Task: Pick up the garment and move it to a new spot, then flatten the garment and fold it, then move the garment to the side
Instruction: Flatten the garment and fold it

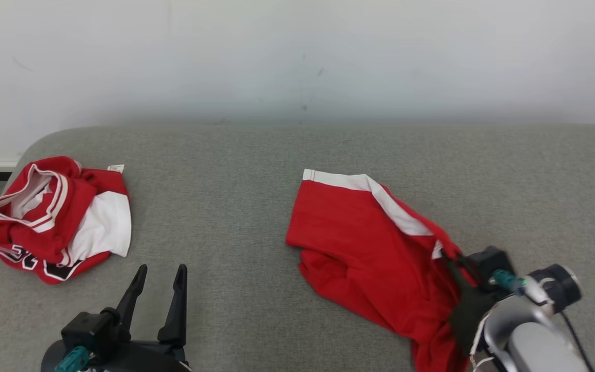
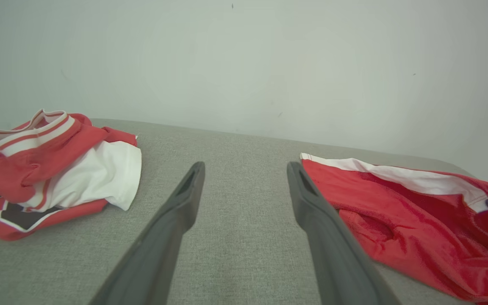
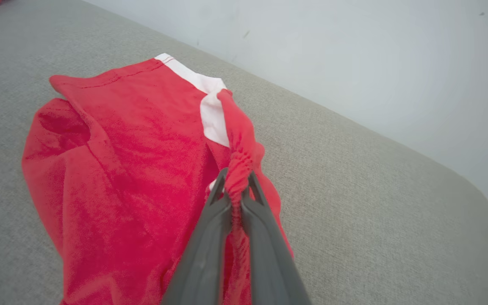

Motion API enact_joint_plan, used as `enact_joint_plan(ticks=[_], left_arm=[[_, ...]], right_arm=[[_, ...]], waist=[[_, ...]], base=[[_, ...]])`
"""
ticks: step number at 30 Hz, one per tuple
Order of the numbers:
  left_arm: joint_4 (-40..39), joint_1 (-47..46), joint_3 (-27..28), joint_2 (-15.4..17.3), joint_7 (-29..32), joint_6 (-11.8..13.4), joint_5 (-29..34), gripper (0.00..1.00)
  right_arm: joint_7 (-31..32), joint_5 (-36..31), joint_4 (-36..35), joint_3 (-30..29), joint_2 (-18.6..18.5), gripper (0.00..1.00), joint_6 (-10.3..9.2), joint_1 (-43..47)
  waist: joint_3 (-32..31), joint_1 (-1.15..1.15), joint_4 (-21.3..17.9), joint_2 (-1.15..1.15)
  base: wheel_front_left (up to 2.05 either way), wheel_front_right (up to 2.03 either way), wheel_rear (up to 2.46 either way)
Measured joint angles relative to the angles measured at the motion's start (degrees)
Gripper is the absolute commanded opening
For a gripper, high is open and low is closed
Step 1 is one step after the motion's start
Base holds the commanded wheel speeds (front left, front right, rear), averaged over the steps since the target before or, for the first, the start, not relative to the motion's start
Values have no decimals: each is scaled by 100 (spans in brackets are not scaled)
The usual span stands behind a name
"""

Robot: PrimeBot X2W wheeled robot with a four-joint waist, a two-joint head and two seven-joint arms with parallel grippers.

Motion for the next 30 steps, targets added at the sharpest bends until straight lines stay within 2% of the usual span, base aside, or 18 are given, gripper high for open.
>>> enact_joint_plan(ticks=[10, 17, 24, 30], left_arm=[[-126, -9, -135, -120, 2, 0, 138, 100], [-138, -16, -236, -159, 35, 0, 160, 100], [-115, -29, -259, -175, 88, 0, 160, 100], [-124, -30, -310, -208, 135, 0, 162, 100]], right_arm=[[-163, 409, 51, -708, -379, 0, -276, 366], [-202, 592, 282, -762, -343, 0, -266, 383], [-142, 653, 711, -744, -271, 0, -160, 286], [-31, 695, 1200, -847, -420, 0, -132, 23]], waist=[[37, 0, -227, 0], [42, 0, -219, 0], [-38, 0, -210, 0], [-42, 0, -223, 0]], base=[[0, 0, 0], [0, 0, 0], [0, 0, 0], [0, 0, 0]])
